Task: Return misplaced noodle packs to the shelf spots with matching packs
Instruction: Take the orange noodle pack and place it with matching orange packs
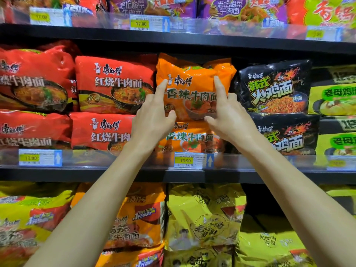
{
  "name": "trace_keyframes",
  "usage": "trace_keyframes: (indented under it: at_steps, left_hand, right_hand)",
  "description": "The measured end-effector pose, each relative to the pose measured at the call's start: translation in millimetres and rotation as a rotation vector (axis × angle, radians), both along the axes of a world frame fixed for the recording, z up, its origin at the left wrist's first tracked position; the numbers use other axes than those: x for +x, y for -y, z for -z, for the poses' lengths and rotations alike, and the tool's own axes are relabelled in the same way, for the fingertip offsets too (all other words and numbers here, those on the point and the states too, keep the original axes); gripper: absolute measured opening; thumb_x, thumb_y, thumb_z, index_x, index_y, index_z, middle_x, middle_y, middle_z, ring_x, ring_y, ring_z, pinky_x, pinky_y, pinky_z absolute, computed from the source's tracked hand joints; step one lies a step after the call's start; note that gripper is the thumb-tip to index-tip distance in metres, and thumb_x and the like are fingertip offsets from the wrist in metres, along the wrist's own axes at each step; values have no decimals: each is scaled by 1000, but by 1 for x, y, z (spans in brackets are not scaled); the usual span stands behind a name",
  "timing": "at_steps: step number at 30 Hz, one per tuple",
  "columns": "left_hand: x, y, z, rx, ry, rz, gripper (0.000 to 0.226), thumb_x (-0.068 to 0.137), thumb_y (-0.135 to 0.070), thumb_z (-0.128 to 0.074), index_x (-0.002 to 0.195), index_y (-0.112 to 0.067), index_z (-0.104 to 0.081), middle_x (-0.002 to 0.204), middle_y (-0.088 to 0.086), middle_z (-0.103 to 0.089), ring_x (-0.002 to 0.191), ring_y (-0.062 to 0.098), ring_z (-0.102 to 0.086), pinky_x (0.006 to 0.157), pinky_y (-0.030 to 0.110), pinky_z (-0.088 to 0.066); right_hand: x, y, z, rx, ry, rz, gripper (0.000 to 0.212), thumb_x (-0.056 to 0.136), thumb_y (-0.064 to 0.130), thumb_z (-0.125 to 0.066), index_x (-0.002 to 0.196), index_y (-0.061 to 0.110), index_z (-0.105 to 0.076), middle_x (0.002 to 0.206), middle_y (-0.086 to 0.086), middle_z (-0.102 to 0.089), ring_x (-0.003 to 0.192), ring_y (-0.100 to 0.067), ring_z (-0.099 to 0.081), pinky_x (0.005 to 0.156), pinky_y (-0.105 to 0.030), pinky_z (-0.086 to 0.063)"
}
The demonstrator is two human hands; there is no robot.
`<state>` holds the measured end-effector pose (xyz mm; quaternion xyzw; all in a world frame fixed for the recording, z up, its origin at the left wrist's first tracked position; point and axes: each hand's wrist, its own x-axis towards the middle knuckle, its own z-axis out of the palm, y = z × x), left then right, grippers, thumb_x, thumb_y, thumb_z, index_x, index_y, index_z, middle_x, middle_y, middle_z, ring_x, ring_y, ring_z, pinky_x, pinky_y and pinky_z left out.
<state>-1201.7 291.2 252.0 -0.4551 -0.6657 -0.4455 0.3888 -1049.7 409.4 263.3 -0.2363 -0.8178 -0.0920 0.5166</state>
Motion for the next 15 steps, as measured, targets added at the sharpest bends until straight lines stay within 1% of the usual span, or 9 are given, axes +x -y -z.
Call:
trace_keyframes:
  at_steps: [2,4,7,11,15]
  left_hand:
    - [5,6,1,-24,-14,-38,72,99,-32,-55,160,-36,-16,132,8,-55,111,33,-60,81,41,-45]
    - [10,13,2,-57,-25,-52,72,98,-33,-54,159,-37,-17,135,8,-54,113,34,-60,85,45,-48]
    - [13,20,2,-100,-22,-58,73,97,-34,-54,159,-38,-15,136,7,-53,113,33,-60,82,44,-48]
    - [14,28,7,-137,-14,-79,74,98,-36,-54,160,-35,-14,141,8,-51,118,32,-58,77,39,-41]
    - [15,36,11,-173,-11,-60,74,98,-37,-55,160,-35,-14,144,8,-49,122,29,-56,80,42,-48]
  right_hand:
    - [6,5,0,10,26,36,95,94,31,-64,159,28,6,136,-22,-41,116,-41,-52,82,-47,-48]
    - [11,10,0,6,40,60,92,94,33,-63,159,28,3,138,-22,-41,119,-40,-51,83,-48,-49]
    - [17,18,0,-5,42,75,88,94,34,-63,158,27,-3,138,-22,-42,120,-41,-50,85,-49,-49]
    - [23,26,-1,-14,41,92,86,93,35,-63,158,25,-8,136,-21,-43,120,-40,-51,87,-50,-49]
    - [28,35,0,-19,45,111,86,94,35,-63,158,23,-8,136,-20,-44,120,-39,-51,87,-49,-49]
